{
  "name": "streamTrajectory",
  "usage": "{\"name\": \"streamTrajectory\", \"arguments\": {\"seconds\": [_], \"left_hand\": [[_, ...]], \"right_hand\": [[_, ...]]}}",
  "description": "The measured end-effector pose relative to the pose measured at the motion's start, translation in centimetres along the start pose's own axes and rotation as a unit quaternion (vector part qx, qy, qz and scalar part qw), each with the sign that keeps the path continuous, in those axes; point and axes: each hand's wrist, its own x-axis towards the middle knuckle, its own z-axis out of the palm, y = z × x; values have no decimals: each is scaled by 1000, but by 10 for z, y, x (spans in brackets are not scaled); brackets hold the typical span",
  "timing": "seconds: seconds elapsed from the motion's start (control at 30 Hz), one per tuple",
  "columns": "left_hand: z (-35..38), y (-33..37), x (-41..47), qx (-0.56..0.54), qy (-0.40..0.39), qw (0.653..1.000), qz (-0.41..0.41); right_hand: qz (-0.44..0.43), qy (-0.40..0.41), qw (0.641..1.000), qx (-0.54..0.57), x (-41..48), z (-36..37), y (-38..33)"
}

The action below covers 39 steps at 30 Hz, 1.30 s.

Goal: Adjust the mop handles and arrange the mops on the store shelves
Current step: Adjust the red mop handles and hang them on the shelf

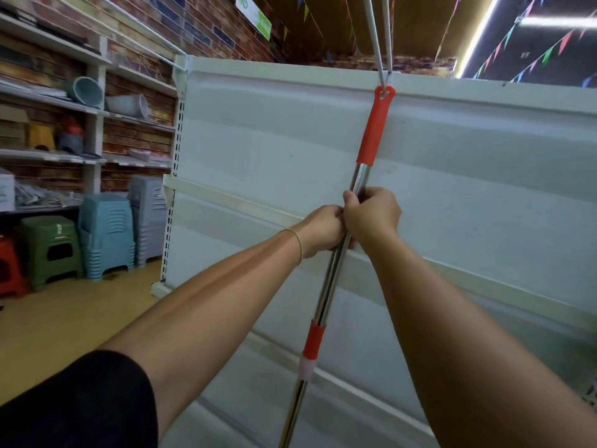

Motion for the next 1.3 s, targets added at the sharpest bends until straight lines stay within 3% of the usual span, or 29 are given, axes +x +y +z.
{"name": "streamTrajectory", "arguments": {"seconds": [0.23, 0.37, 0.53, 0.6, 0.9, 1.07, 1.3], "left_hand": [[0, -14, -9, -34, 17, 998, -53], [-7, -59, -33, 170, -72, 981, -52], [-29, -112, -60, 153, -171, 961, -155], [-34, -119, -70, 138, -189, 960, -157], [-4, -118, -114, 195, -294, 933, -70], [35, -86, -144, 338, -342, 871, 104], [116, -44, -195, 303, -423, 820, 240]], "right_hand": [[77, -21, 994, -81, -30, 7, 16], [127, -71, 979, -146, -73, 7, 48], [165, -98, 964, -186, -129, -7, 89], [176, -102, 958, -202, -145, -18, 94], [201, -86, 933, -285, -213, -70, 98], [219, -80, 923, -305, -248, -115, 98], [257, -41, 906, -335, -304, -197, 100]]}}
